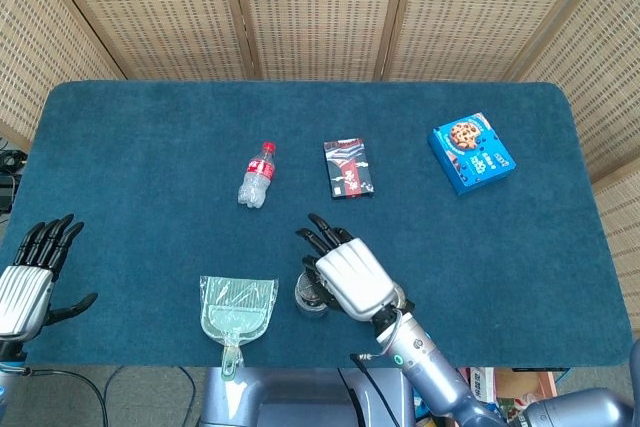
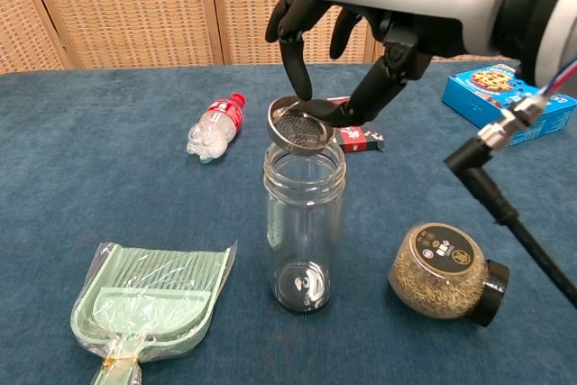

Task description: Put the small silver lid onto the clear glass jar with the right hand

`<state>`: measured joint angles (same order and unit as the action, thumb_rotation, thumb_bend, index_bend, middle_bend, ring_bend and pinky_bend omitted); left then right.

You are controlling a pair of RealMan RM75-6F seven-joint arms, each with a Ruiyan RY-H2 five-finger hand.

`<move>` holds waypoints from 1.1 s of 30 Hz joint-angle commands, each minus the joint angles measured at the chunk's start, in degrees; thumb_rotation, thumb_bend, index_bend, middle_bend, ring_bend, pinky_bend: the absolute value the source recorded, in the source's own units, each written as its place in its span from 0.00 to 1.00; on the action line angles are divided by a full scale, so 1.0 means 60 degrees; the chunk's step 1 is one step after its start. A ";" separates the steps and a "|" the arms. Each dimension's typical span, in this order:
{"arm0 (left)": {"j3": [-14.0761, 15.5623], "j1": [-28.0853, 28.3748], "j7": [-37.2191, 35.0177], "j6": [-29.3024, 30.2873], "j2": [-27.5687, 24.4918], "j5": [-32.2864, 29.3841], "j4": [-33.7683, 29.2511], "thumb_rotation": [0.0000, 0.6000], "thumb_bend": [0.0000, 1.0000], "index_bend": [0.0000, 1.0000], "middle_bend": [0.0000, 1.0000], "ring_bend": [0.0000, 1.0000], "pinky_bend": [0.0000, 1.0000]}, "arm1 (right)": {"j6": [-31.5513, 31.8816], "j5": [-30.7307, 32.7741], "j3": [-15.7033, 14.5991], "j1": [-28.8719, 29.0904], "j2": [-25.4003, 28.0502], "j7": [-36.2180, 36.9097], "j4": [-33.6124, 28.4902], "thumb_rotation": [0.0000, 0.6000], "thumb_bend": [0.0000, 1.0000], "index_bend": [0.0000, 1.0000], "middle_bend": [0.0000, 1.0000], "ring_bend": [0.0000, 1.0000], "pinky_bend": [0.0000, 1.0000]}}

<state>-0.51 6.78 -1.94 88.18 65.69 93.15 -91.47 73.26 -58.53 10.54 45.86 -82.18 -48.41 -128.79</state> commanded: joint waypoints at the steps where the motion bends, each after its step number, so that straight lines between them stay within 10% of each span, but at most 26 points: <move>1: -0.0002 -0.0004 -0.0014 0.0006 0.0006 -0.0003 0.0019 1.00 0.19 0.00 0.00 0.00 0.00 | -0.0015 0.0092 0.0033 0.0078 -0.0101 -0.0044 0.0084 1.00 0.56 0.64 0.24 0.05 0.33; 33: -0.0011 -0.0012 -0.0081 0.0011 -0.0010 -0.0015 0.0054 1.00 0.19 0.00 0.00 0.00 0.00 | -0.0021 0.0900 -0.0142 0.0438 -0.0178 -0.0354 0.0061 1.00 0.56 0.64 0.22 0.05 0.33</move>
<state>-0.58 6.71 -2.43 88.25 65.63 93.06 -91.15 73.14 -53.20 9.69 48.42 -83.29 -50.51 -128.38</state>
